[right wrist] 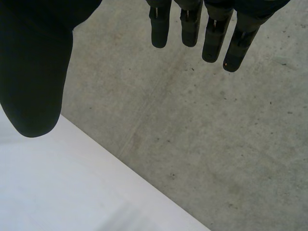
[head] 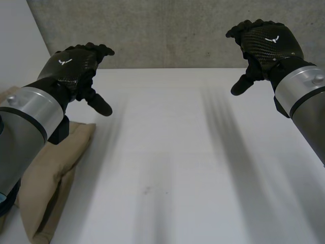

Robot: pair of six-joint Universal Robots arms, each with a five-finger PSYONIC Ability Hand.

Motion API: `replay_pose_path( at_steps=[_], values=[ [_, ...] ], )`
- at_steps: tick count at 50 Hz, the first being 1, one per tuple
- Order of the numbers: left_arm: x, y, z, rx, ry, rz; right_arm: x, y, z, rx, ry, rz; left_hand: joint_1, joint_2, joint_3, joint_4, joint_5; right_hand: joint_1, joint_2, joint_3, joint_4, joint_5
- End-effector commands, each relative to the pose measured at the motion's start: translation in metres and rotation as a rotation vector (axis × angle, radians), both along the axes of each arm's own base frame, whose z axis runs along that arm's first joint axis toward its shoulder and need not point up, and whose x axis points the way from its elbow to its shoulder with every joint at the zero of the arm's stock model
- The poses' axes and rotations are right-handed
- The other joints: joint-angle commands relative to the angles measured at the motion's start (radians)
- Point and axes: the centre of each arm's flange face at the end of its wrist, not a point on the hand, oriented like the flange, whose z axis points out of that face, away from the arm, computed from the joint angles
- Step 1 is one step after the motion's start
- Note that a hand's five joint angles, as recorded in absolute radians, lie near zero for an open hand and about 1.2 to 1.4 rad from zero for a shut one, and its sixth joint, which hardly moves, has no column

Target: Fold the laundry.

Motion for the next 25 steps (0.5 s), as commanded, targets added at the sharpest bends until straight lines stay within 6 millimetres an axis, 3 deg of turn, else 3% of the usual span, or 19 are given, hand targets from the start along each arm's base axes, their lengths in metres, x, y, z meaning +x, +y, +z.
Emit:
replay_pose_path(
  at_steps=[1, 7, 12, 20, 25],
  values=[
    [0.005, -0.003, -0.030, 0.024, -0.206, 0.017, 0.000, 0.000, -0.001, 0.005, 0.004, 0.000, -0.009, -0.010, -0.012, -0.007, -0.026, -0.018, -0.038, -0.034, -0.053, -0.061],
    [0.034, -0.018, -0.086, 0.106, -0.547, 0.157, 0.000, -0.003, -0.005, 0.015, 0.008, -0.002, -0.020, -0.022, -0.024, -0.019, -0.038, -0.018, -0.038, -0.034, -0.053, -0.061],
    [0.078, -0.051, -0.135, 0.194, -0.686, 0.329, 0.001, -0.002, -0.006, 0.022, 0.013, 0.001, -0.012, -0.013, -0.015, -0.010, -0.029, -0.018, -0.038, -0.034, -0.053, -0.061],
    [0.117, -0.070, -0.176, 0.335, -0.774, 0.394, 0.002, -0.006, -0.013, 0.044, 0.021, 0.000, 0.021, 0.019, 0.017, 0.022, 0.003, -0.018, -0.038, -0.034, -0.053, -0.061],
    [0.116, -0.072, -0.184, 0.350, -0.760, 0.348, 0.002, -0.005, -0.013, 0.044, 0.022, 0.003, 0.176, 0.174, 0.172, 0.177, 0.158, -0.018, -0.038, -0.034, -0.053, -0.061]
  ],
)
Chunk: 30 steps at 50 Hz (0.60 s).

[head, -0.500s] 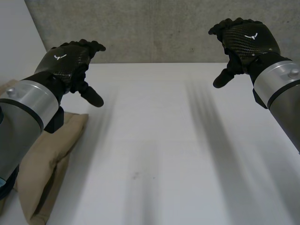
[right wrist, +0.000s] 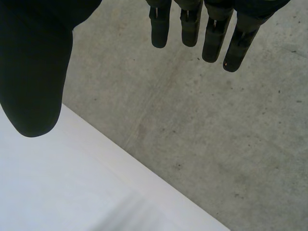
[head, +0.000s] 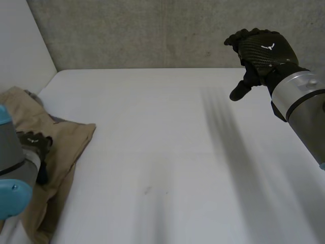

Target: Fold the laundry.

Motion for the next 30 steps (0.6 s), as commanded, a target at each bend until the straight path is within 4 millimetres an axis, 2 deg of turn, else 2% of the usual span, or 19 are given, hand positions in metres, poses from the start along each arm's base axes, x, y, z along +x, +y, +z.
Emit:
replay_pose_path(
  at_steps=[1, 2, 3, 5, 9, 10, 13, 14, 17, 19, 21, 22, 25, 26, 29, 30],
  values=[
    [0.004, -0.006, -0.017, 0.057, 0.029, -0.031, 0.001, 0.000, -0.002, 0.006, 0.003, 0.003, 0.256, 0.255, 0.254, 0.259, 0.240, -0.018, -0.038, -0.034, -0.053, -0.061],
    [0.004, -0.006, -0.018, 0.059, 0.034, -0.039, 0.000, -0.001, -0.002, 0.006, 0.003, 0.000, 0.376, 0.375, 0.374, 0.379, 0.360, -0.018, -0.038, -0.034, -0.053, -0.061],
    [0.002, -0.008, -0.017, 0.052, 0.048, -0.057, 0.000, -0.001, -0.002, 0.006, 0.003, -0.001, 0.784, 0.783, 0.782, 0.787, 0.768, -0.018, -0.038, -0.034, -0.053, -0.061],
    [-0.002, -0.009, -0.015, 0.040, 0.062, -0.073, 0.000, -0.001, -0.002, 0.005, 0.002, -0.001, 1.191, 1.190, 1.189, 1.194, 1.175, -0.018, -0.038, -0.034, -0.053, -0.061],
    [-0.015, -0.013, -0.001, -0.021, 0.089, -0.106, 0.000, -0.001, -0.002, 0.006, 0.003, -0.002, 1.193, 1.192, 1.191, 1.196, 1.177, -0.018, -0.038, -0.034, -0.053, -0.061],
    [-0.029, -0.011, 0.007, -0.056, 0.117, -0.140, 0.000, -0.002, -0.002, 0.006, 0.001, -0.002, 1.193, 1.192, 1.191, 1.196, 1.177, -0.018, -0.038, -0.034, -0.053, -0.061],
    [-0.055, -0.005, 0.026, -0.124, 0.178, -0.203, 0.000, -0.002, -0.001, 0.001, -0.001, -0.002, 1.193, 1.192, 1.191, 1.196, 1.177, -0.018, -0.038, -0.034, -0.053, -0.061],
    [-0.071, -0.001, 0.037, -0.162, 0.227, -0.237, 0.000, -0.002, 0.000, 0.000, -0.002, -0.002, 1.193, 1.192, 1.191, 1.196, 1.177, -0.018, -0.038, -0.034, -0.053, -0.061],
    [-0.093, 0.007, 0.050, -0.199, 0.297, -0.293, 0.000, -0.002, 0.001, -0.006, -0.004, -0.002, 1.193, 1.192, 1.191, 1.196, 1.177, -0.018, -0.038, -0.034, -0.053, -0.061],
    [-0.117, 0.018, 0.060, -0.218, 0.355, -0.357, 0.000, -0.002, 0.005, -0.017, -0.009, -0.004, 1.193, 1.192, 1.191, 1.196, 1.177, -0.018, -0.038, -0.034, -0.053, -0.061],
    [-0.136, 0.032, 0.064, -0.219, 0.389, -0.417, -0.001, -0.003, 0.008, -0.026, -0.014, -0.008, 1.193, 1.192, 1.191, 1.196, 1.177, -0.018, -0.038, -0.034, -0.053, -0.061],
    [-0.154, 0.047, 0.063, -0.204, 0.412, -0.483, -0.002, -0.005, 0.013, -0.039, -0.019, -0.014, 1.193, 1.192, 1.191, 1.196, 1.177, -0.018, -0.038, -0.034, -0.053, -0.061],
    [-0.179, 0.074, 0.054, -0.156, 0.420, -0.583, -0.007, -0.011, 0.017, -0.051, -0.022, -0.034, 1.193, 1.192, 1.191, 1.196, 1.177, -0.018, -0.038, -0.034, -0.053, -0.061],
    [-0.190, 0.091, 0.045, -0.115, 0.417, -0.637, -0.013, -0.017, 0.020, -0.059, -0.025, -0.057, 1.193, 1.192, 1.191, 1.196, 1.177, -0.018, -0.038, -0.034, -0.053, -0.061],
    [-0.201, 0.121, 0.029, -0.026, 0.399, -0.713, -0.027, -0.029, 0.023, -0.070, -0.025, -0.101, 1.193, 1.192, 1.191, 1.196, 1.177, -0.018, -0.038, -0.034, -0.053, -0.061],
    [-0.204, 0.138, 0.024, 0.024, 0.386, -0.750, -0.029, -0.031, 0.024, -0.072, -0.025, -0.109, 1.193, 1.192, 1.191, 1.196, 1.177, -0.018, -0.038, -0.034, -0.053, -0.061]
  ],
)
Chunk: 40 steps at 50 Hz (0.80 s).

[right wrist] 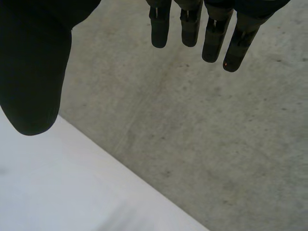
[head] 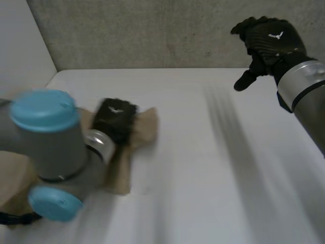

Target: Fold the laundry.

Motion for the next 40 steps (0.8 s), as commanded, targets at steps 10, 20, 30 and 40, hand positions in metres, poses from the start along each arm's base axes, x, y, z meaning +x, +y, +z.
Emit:
replay_pose_path(
  at_steps=[10, 20, 30, 40],
  values=[
    [-0.050, 0.157, -0.017, 0.178, -0.087, -0.531, -0.027, -0.037, -0.002, 0.030, 0.016, -0.094, 0.317, 0.201, 0.216, 0.200, 0.249, -0.018, -0.038, -0.034, -0.053, -0.061],
    [-0.038, 0.142, 0.001, 0.155, -0.079, -0.478, -0.019, -0.041, -0.020, 0.085, 0.115, -0.062, -0.898, -1.014, -0.999, -1.015, -0.966, -0.018, -0.038, -0.034, -0.053, -0.061],
    [0.028, 0.038, 0.035, 0.058, -0.049, 0.030, -0.006, -0.046, -0.039, 0.124, 0.235, 0.065, -0.886, -1.002, -0.988, -1.003, -0.954, -0.018, -0.038, -0.034, -0.053, -0.061],
    [0.092, -0.012, 0.044, 0.046, -0.035, 0.287, 0.059, -0.041, -0.059, 0.145, 0.266, 0.270, -0.857, -0.973, -0.959, -0.974, -0.925, -0.018, -0.038, -0.034, -0.053, -0.061]
  ],
)
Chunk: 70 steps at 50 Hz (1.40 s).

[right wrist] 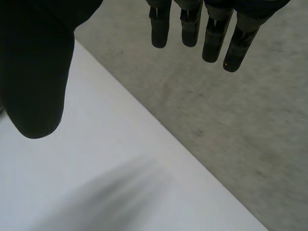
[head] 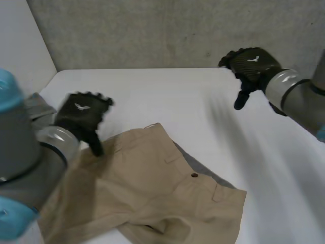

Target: Fold the laundry.

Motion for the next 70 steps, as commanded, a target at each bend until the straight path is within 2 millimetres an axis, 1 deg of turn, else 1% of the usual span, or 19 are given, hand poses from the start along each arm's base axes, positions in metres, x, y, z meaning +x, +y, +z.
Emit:
replay_pose_path(
  at_steps=[1, 6, 8, 11, 12, 19, 23, 30, 34, 40, 43, 49, 50, 53, 56, 57, 61, 68, 70],
  values=[
    [0.040, -0.027, -0.002, 0.014, -0.012, 0.151, 0.054, 0.008, -0.016, 0.034, 0.005, 0.170, 0.025, 0.017, 0.015, 0.020, 0.006, -0.018, -0.038, -0.034, -0.053, -0.061],
    [0.067, -0.032, -0.015, 0.107, -0.050, 0.239, 0.087, 0.011, -0.034, 0.071, -0.003, 0.280, 0.034, 0.026, 0.024, 0.029, 0.015, -0.018, -0.038, -0.034, -0.053, -0.061],
    [0.077, -0.030, -0.023, 0.170, -0.068, 0.270, 0.101, 0.012, -0.047, 0.098, -0.004, 0.320, 0.040, 0.032, 0.029, 0.035, 0.021, -0.018, -0.038, -0.034, -0.053, -0.061],
    [0.086, -0.028, -0.030, 0.223, -0.082, 0.299, 0.115, 0.015, -0.061, 0.117, -0.004, 0.346, 0.040, 0.032, 0.029, 0.035, 0.021, -0.018, -0.038, -0.034, -0.053, -0.061],
    [0.091, -0.027, -0.033, 0.244, -0.090, 0.312, 0.124, 0.017, -0.072, 0.134, -0.006, 0.363, 0.040, 0.032, 0.029, 0.035, 0.021, -0.018, -0.038, -0.034, -0.053, -0.061],
    [0.103, -0.021, -0.050, 0.304, -0.173, 0.314, 0.148, 0.018, -0.104, 0.158, -0.027, 0.400, 0.040, 0.032, 0.029, 0.035, 0.021, -0.018, -0.038, -0.034, -0.053, -0.061],
    [0.106, -0.022, -0.058, 0.324, -0.179, 0.310, 0.153, 0.016, -0.119, 0.173, -0.037, 0.403, 0.154, 0.146, 0.143, 0.149, 0.135, -0.008, -0.028, -0.024, -0.043, -0.051],
    [0.108, -0.030, -0.059, 0.290, -0.164, 0.317, 0.157, 0.019, -0.143, 0.215, -0.031, 0.413, 0.392, 0.384, 0.381, 0.387, 0.373, 0.068, 0.049, 0.053, 0.033, 0.025],
    [0.107, -0.031, -0.064, 0.300, -0.168, 0.312, 0.157, 0.019, -0.153, 0.232, -0.024, 0.410, 0.644, 0.636, 0.634, 0.639, 0.625, 0.116, 0.096, 0.100, 0.080, 0.072],
    [0.102, -0.029, -0.069, 0.315, -0.171, 0.289, 0.157, 0.018, -0.162, 0.243, -0.018, 0.406, 1.155, 1.147, 1.144, 1.150, 1.136, 0.154, 0.134, 0.138, 0.118, 0.111],
    [0.100, -0.029, -0.069, 0.313, -0.166, 0.278, 0.157, 0.018, -0.165, 0.246, -0.017, 0.406, 1.196, 1.189, 1.186, 1.191, 1.177, 0.154, 0.134, 0.138, 0.118, 0.111],
    [0.085, -0.022, -0.060, 0.274, -0.159, 0.206, 0.158, 0.018, -0.164, 0.242, -0.019, 0.409, 1.196, 1.189, 1.186, 1.191, 1.177, 0.154, 0.134, 0.138, 0.118, 0.111],
    [0.080, -0.018, -0.052, 0.245, -0.154, 0.186, 0.158, 0.018, -0.165, 0.242, -0.019, 0.409, 1.196, 1.189, 1.186, 1.191, 1.177, 0.200, 0.180, 0.185, 0.165, 0.157],
    [0.073, -0.010, -0.037, 0.185, -0.142, 0.157, 0.158, 0.018, -0.165, 0.238, -0.022, 0.412, 1.196, 1.189, 1.186, 1.191, 1.177, 0.423, 0.403, 0.407, 0.388, 0.380],
    [0.069, -0.002, -0.018, 0.114, -0.123, 0.139, 0.159, 0.017, -0.163, 0.231, -0.026, 0.414, 1.196, 1.189, 1.186, 1.191, 1.177, 1.126, 1.106, 1.110, 1.090, 1.083],
    [0.069, -0.001, -0.014, 0.101, -0.119, 0.138, 0.159, 0.016, -0.162, 0.226, -0.026, 0.406, 1.196, 1.189, 1.186, 1.191, 1.177, 1.203, 1.183, 1.187, 1.167, 1.160],
    [0.069, -0.001, 0.000, 0.049, -0.104, 0.138, 0.159, 0.014, -0.152, 0.202, -0.034, 0.395, 1.196, 1.189, 1.186, 1.191, 1.177, 1.204, 1.184, 1.188, 1.168, 1.161],
    [0.065, -0.006, 0.021, -0.029, -0.081, 0.134, 0.156, 0.011, -0.102, 0.105, -0.069, 0.358, 1.196, 1.189, 1.186, 1.191, 1.177, 1.204, 1.184, 1.188, 1.168, 1.161],
    [0.062, -0.007, 0.035, -0.081, -0.071, 0.125, 0.151, 0.007, -0.077, 0.061, -0.085, 0.318, 1.196, 1.189, 1.186, 1.191, 1.177, 1.204, 1.184, 1.188, 1.168, 1.161]
  ],
)
